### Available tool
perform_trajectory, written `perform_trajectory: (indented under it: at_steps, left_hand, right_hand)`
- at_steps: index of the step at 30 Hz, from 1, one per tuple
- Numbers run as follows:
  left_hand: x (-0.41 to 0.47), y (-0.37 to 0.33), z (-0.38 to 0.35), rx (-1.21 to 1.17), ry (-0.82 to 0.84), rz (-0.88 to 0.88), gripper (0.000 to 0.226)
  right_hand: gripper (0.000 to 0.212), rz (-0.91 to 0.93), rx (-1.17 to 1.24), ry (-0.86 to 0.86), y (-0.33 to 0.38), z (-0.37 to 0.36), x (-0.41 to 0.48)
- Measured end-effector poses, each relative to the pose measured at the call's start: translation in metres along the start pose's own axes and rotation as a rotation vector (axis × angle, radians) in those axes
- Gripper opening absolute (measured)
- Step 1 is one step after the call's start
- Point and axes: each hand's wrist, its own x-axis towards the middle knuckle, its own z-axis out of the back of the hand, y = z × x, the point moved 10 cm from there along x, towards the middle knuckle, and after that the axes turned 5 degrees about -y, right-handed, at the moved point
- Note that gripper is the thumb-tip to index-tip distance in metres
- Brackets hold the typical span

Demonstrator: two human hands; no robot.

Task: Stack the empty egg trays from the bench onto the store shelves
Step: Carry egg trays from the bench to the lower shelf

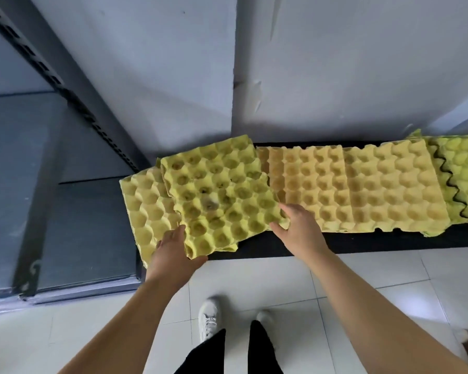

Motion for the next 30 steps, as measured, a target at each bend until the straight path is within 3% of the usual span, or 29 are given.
perform_trajectory:
  at_steps: [8, 15, 22, 30]
  left_hand:
    - [0.041, 0.02, -0.059, -0.133, -0.029, 0.21, 0.123]
    - [0.042, 0.017, -0.072, -0.19, -0.09, 0.274, 0.129]
    - [0.026, 0.003, -0.038, -0.281, -0.176, 0.279, 0.114]
    - [-0.033, -0.045, 0.05, -0.406, -0.321, 0.168, 0.101]
  right_hand:
    - [0.076, -0.091, 0.04, 0.211, -0.065, -0.078, 0.056]
    - [0.084, -0.128, 0.193, 0.277, -0.081, -0.106, 0.068]
    - [0.071, -0.136, 0.311, 0.215, -0.069, -0.069, 0.07]
    - [0.066, -0.047, 0.343, 0.093, -0.02, 0.039, 0.047]
